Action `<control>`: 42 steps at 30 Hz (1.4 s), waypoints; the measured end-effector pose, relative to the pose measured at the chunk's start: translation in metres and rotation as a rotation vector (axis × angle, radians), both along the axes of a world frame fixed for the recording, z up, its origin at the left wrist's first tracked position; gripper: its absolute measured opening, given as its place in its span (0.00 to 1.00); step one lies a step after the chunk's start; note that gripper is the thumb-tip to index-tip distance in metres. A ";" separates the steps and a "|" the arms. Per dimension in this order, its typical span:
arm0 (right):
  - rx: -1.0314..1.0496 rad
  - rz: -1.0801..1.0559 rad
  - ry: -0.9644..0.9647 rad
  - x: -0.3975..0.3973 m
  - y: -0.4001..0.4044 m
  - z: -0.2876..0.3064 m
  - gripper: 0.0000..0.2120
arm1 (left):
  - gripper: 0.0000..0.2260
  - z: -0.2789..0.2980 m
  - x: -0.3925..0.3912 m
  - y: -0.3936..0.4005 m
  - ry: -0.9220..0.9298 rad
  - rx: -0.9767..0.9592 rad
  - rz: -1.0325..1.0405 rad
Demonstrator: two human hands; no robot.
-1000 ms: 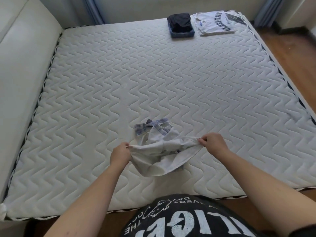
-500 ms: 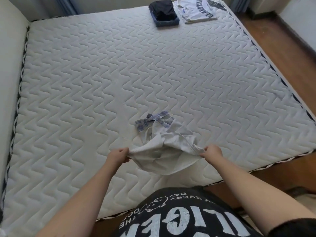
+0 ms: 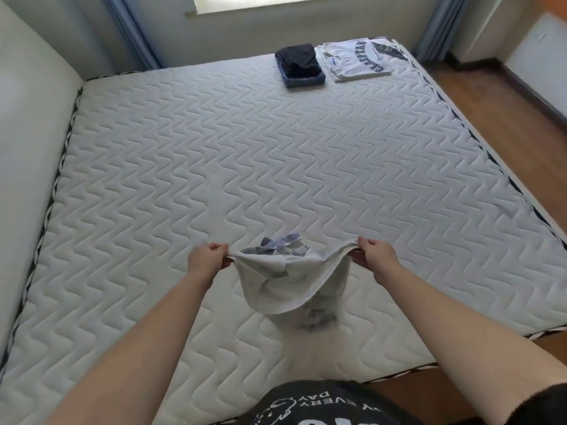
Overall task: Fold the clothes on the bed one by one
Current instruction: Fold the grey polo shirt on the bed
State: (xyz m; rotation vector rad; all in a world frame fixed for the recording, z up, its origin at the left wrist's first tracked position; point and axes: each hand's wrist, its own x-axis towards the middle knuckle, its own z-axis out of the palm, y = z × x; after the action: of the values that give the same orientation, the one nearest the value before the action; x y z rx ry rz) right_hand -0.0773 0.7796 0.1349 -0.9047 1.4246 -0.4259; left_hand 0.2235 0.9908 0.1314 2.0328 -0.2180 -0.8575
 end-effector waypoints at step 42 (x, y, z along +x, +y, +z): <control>0.066 -0.026 0.057 0.004 -0.144 -0.025 0.07 | 0.14 -0.017 0.079 0.047 0.269 -0.055 0.611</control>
State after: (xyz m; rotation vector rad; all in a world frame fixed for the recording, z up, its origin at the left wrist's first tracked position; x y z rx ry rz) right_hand -0.0731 0.6359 0.1097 -0.8515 1.4957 -0.3732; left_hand 0.3024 1.0382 0.1146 1.7543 0.5010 -0.7055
